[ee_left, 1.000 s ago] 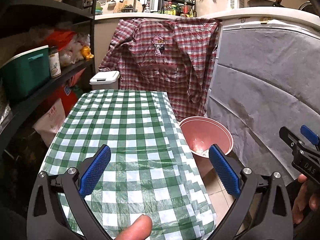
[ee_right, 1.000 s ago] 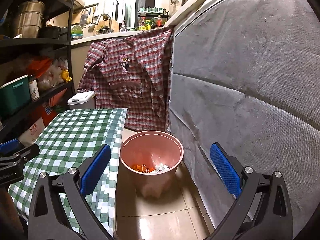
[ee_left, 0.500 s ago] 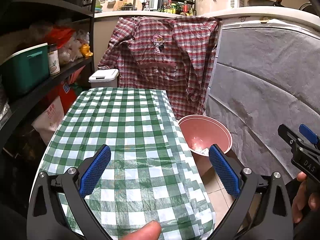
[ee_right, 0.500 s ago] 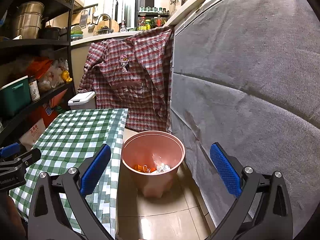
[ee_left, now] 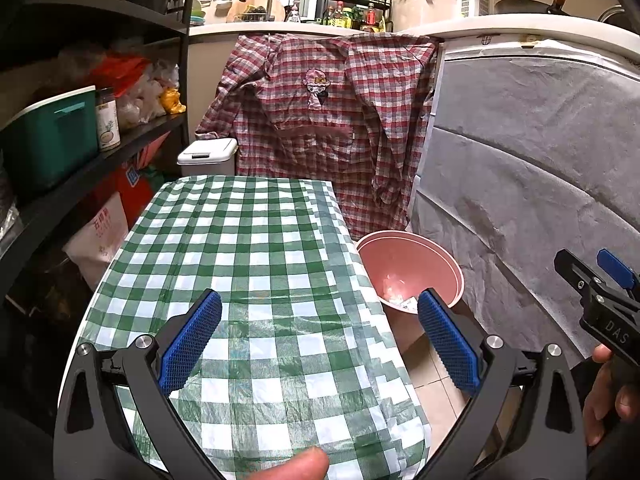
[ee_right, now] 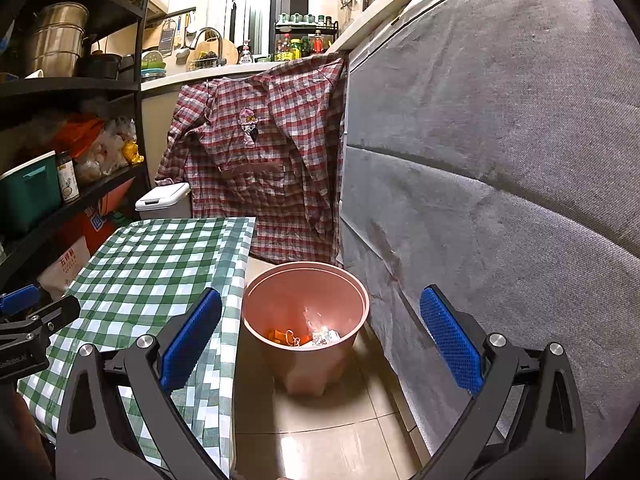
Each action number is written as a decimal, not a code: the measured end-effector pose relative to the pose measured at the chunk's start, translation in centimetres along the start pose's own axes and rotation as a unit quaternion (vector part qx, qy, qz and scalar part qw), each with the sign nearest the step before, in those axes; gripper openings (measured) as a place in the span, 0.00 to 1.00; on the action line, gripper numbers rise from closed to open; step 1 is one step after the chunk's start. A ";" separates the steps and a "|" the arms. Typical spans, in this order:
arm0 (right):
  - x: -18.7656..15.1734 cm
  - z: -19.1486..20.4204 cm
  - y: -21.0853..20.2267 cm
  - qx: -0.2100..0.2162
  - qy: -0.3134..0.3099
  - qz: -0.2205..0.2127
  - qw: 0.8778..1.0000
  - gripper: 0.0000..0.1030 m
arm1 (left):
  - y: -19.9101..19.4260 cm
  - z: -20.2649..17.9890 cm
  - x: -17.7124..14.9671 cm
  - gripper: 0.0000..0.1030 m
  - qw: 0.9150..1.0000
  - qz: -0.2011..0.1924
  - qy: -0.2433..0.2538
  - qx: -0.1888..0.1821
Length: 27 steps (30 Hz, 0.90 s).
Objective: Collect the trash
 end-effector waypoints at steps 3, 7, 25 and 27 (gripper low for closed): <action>0.0 0.0 0.0 0.000 -0.001 0.000 1.000 0.95 | 0.0 0.0 0.0 0.92 1.000 0.000 0.002 0.000; 0.0 0.0 0.0 0.000 0.000 0.001 1.000 0.95 | 0.0 -0.1 0.0 0.93 1.000 -0.001 0.000 0.000; 0.0 0.0 0.2 0.001 0.000 0.001 1.000 0.95 | 0.2 -0.5 0.0 0.93 1.000 0.002 0.002 -0.001; 0.0 0.0 0.2 0.001 0.000 0.001 1.000 0.95 | 0.1 -0.4 0.0 0.93 1.000 0.002 0.002 -0.001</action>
Point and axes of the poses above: each gripper's, at about its wrist camera, not at the fingertips, and y roughly the way its jaws point, z to its left, x to its top, the point moved 8 cm from there along y, roughly the way its jaws point, and after that the axes turned 13 degrees about -y, right-handed, at the moved point
